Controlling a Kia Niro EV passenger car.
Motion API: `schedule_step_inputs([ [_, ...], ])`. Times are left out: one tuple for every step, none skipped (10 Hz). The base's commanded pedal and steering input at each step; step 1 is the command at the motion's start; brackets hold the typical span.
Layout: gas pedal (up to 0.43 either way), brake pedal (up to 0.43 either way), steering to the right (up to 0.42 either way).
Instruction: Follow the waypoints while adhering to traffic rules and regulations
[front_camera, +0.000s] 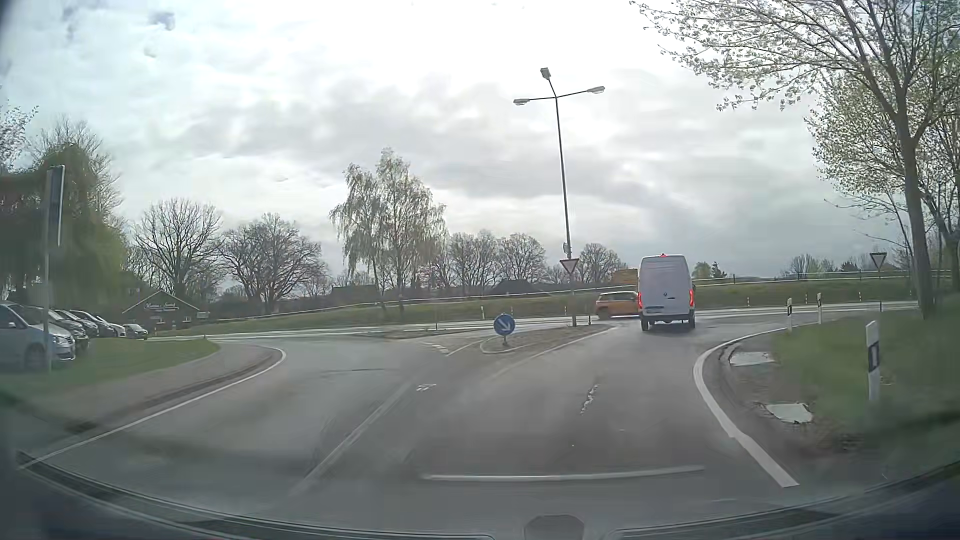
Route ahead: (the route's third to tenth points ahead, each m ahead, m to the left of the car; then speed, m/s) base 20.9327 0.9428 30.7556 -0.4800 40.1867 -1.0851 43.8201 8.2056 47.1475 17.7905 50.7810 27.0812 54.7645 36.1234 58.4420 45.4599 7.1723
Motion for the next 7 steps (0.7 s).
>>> schedule_step_inputs([
  [0.059,0.000,0.038],
  [0.059,0.000,0.041],
  [0.000,0.000,0.053],
  [0.000,0.000,0.068],
  [0.000,0.006,0.080],
  [0.000,0.000,0.098],
  [0.000,0.000,0.102],
])
